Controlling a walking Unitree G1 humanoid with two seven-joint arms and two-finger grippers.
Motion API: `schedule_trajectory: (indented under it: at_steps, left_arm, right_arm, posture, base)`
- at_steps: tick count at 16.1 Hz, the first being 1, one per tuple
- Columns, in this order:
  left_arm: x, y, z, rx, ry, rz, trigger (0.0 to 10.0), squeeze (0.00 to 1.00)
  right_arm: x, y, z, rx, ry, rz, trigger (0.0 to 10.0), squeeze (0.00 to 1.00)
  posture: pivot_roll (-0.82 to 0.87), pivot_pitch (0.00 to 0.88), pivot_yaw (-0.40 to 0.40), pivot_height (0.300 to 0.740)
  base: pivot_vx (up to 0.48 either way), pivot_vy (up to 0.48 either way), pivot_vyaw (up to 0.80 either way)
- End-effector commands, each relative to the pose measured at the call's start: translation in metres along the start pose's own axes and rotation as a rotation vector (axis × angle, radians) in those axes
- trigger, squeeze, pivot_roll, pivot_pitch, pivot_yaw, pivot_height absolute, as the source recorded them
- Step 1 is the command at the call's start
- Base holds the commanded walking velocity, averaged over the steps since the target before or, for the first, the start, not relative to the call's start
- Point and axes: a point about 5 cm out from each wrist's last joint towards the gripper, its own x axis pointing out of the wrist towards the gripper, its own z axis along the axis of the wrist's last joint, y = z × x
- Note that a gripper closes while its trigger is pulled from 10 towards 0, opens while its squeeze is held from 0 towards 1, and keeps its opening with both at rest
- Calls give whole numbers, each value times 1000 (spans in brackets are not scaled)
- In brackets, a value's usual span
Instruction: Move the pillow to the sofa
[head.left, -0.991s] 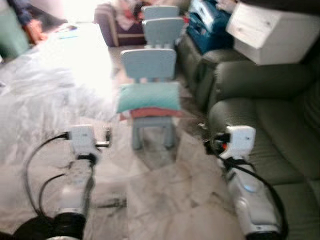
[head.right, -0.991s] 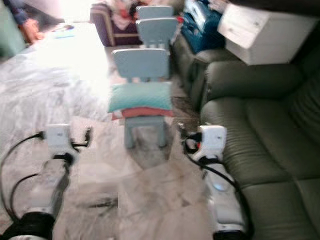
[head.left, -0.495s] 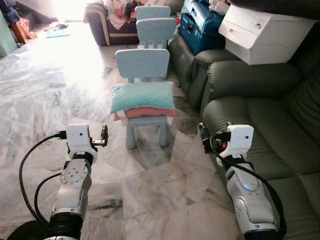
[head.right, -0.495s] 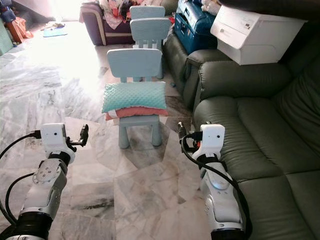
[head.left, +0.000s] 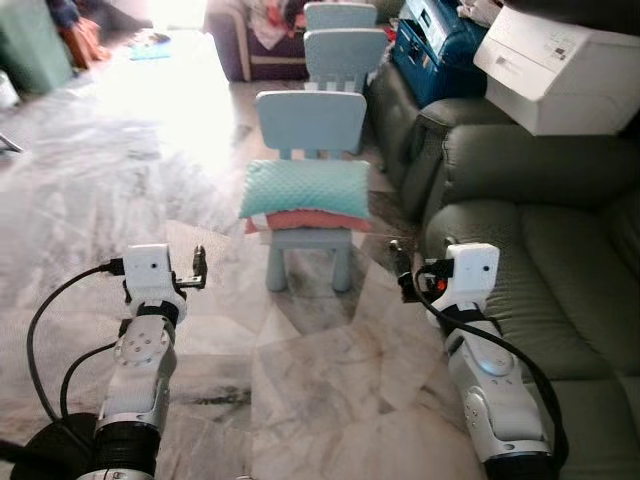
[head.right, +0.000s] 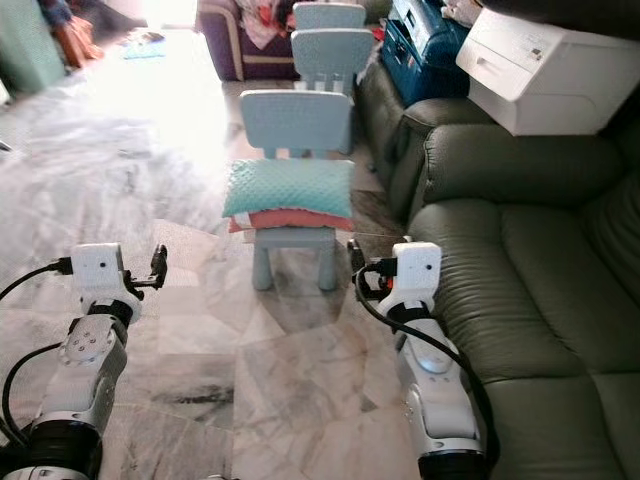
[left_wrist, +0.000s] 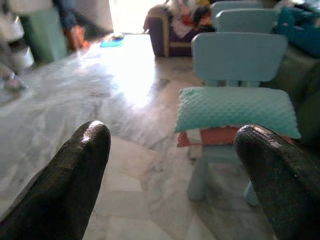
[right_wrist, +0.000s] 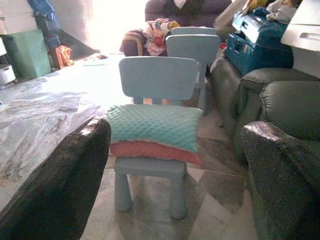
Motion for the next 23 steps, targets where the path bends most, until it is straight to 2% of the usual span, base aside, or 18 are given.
schedule_trajectory:
  at_steps: [1,3,4,17,23]
  left_arm:
    - [-1,0,0,-27,-12,-15,10000,0]
    - [-2,4,0,8,-14,10,10000,0]
    - [-2,5,-3,-21,14,34,10000,0]
    - [-2,2,-2,-30,-2,16,10000,0]
    - [-3,1,-4,-33,1,13,10000,0]
  right_arm:
    - [0,-3,0,0,-4,-16,10000,0]
    - [0,-2,0,5,-3,-17,10000,0]
    - [0,-1,-1,8,-2,-16,10000,0]
    - [1,-1,0,8,-5,-5,10000,0]
    - [0,-1,0,4,-4,-2,10000,0]
  posture:
    - [-83,36,-14,740]
    - [-82,37,-12,740]
    - [-80,36,-13,740]
    - [-82,37,-17,740]
    - [-86,41,-19,740]
  base:
    - [0,0,0]
    - [0,0,0]
    - [0,0,0]
    - [0,0,0]
    - [292,0,0]
